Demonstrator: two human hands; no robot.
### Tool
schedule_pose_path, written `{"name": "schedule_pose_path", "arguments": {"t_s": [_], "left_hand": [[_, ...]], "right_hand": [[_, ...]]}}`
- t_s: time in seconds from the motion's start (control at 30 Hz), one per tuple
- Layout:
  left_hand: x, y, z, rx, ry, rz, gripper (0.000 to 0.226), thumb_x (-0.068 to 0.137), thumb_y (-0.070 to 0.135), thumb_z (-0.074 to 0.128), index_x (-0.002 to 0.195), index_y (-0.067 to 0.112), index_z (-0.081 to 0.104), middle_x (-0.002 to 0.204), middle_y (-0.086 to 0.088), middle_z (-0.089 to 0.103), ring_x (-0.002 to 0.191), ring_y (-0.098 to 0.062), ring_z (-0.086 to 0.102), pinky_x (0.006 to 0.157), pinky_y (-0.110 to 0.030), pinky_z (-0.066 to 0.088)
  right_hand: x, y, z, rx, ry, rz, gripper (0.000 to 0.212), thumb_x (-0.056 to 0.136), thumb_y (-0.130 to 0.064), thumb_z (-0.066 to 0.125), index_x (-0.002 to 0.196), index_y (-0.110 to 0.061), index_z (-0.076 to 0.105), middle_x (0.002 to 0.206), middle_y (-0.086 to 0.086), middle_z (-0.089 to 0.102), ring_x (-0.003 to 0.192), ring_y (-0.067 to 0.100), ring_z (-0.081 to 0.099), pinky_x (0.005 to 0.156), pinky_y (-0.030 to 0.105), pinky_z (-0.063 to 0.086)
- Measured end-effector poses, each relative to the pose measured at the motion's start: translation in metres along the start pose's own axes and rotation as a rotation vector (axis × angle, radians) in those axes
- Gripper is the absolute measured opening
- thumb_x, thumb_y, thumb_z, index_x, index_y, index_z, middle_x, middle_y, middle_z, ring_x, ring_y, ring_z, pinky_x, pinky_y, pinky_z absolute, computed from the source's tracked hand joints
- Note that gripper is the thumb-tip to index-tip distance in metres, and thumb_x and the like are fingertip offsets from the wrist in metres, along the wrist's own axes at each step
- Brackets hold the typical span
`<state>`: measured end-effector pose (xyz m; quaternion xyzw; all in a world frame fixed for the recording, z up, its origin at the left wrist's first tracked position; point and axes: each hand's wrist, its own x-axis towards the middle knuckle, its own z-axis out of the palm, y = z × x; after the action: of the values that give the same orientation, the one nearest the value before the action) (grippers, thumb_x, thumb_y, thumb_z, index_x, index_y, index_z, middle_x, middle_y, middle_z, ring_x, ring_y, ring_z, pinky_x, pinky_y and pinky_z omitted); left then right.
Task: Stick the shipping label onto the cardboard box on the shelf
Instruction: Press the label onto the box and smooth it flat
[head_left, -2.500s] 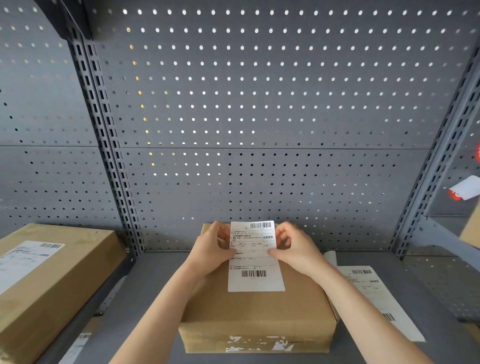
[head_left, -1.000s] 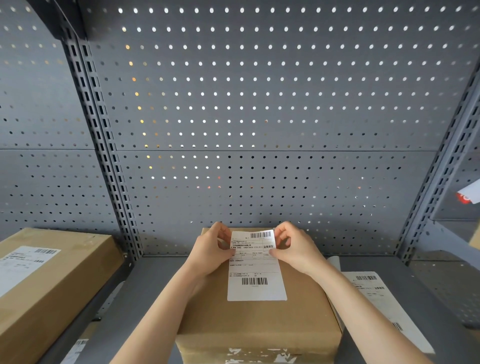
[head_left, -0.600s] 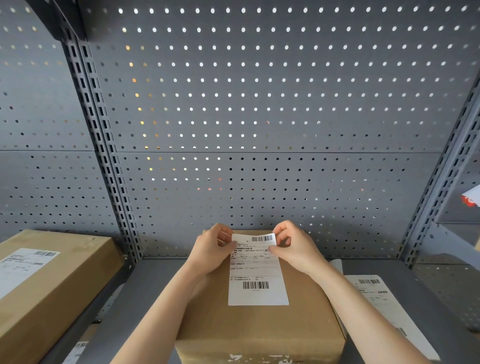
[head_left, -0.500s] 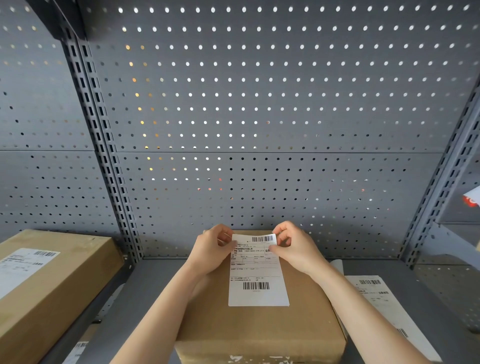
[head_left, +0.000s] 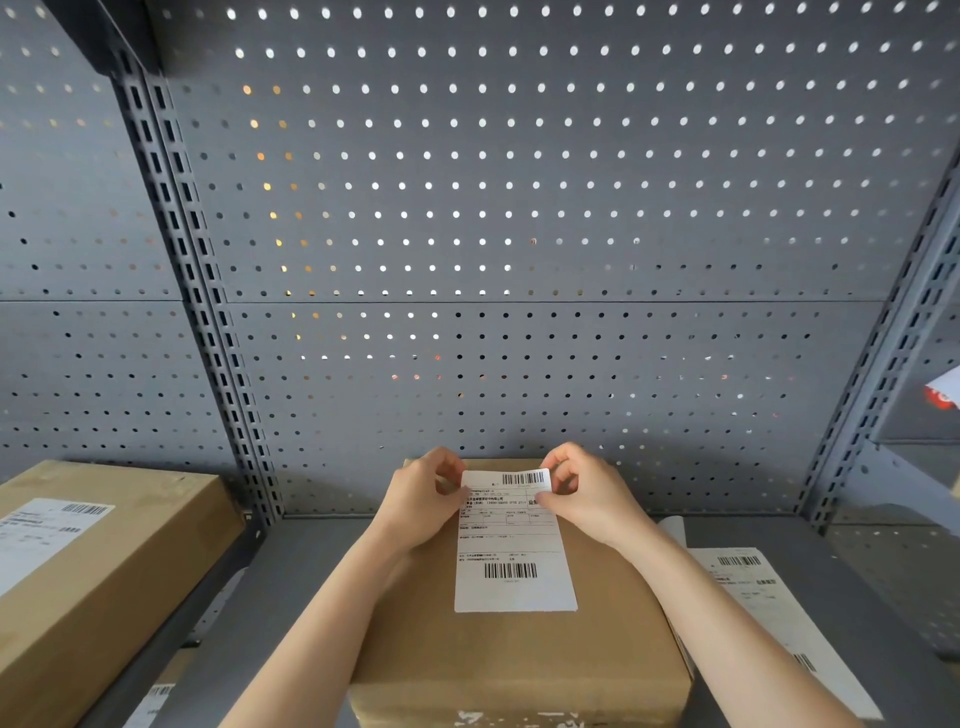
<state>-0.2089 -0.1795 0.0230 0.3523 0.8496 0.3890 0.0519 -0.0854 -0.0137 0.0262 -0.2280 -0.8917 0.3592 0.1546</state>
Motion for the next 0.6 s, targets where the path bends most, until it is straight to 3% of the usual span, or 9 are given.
{"name": "schedule_pose_path", "arguments": {"t_s": [0.27,0.6], "left_hand": [[0.0,-0.0008,-0.0001,0.008,-0.003,0.011,0.017,0.085,0.015,0.065,0.093,0.024,0.053,0.107,-0.001,0.063,0.08,-0.008,0.054,0.057,-0.007,0.038],[0.0051,-0.0011,-0.0002,-0.026,0.009,0.001,0.009,0.087,0.02,0.063,0.092,0.023,0.057,0.09,0.007,0.061,0.083,-0.01,0.056,0.062,-0.006,0.037]], "right_hand": [[0.0018,0.0004,-0.0004,-0.011,-0.007,0.008,0.025,0.076,-0.025,0.07,0.08,-0.036,0.048,0.079,-0.013,0.063,0.089,0.016,0.053,0.093,0.046,0.043],[0.0076,0.0014,-0.0021,0.0,0.022,-0.008,0.018,0.077,-0.024,0.069,0.086,-0.031,0.056,0.08,-0.017,0.058,0.086,0.01,0.046,0.091,0.04,0.04]]}}
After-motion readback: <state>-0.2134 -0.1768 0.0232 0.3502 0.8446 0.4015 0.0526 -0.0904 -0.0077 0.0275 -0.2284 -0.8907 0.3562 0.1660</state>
